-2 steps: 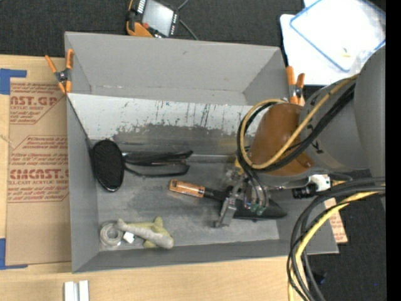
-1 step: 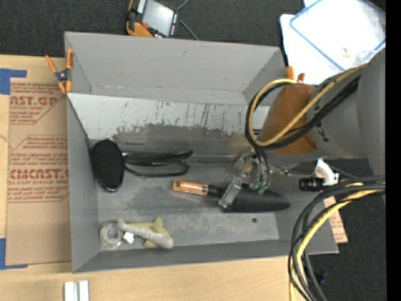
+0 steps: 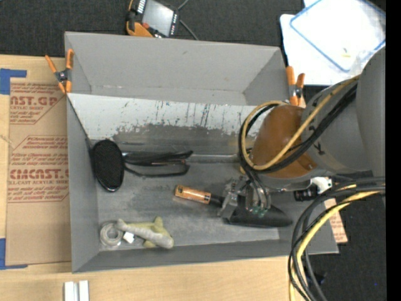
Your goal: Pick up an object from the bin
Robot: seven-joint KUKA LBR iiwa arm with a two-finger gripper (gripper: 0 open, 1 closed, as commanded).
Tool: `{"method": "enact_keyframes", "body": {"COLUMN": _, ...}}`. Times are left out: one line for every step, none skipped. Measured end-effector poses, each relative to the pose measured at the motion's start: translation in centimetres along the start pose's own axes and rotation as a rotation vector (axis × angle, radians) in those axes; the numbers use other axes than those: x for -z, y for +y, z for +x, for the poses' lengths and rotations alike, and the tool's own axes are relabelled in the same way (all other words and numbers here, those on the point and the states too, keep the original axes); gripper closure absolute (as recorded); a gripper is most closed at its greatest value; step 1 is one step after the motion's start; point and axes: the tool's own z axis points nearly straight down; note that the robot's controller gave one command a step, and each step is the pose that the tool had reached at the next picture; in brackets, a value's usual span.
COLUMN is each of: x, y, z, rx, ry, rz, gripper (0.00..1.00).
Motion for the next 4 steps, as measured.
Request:
{"method": "enact_keyframes", "body": {"x": 0.0, "y": 0.0, "z": 0.0, "rx": 0.000, "ry": 0.000, "rz": 0.000, "gripper": 1.00}}
{"method": "enact_keyframes", "body": {"x": 0.4, "y": 0.2, "z": 0.4, "rx": 0.000, "ry": 0.001, "rz": 0.000, "gripper": 1.00}}
{"method": "enact_keyframes", "body": {"x": 0.2, "y": 0.0, "z": 0.6, "rx": 0.002, "ry": 0.000, "rz": 0.000, "gripper": 1.00}}
{"method": "enact_keyframes", "body": {"x": 0.9, "y": 1.0, "z": -0.9, "rx": 0.409, "ry": 0.000, "rz": -0.001, "gripper": 1.00}}
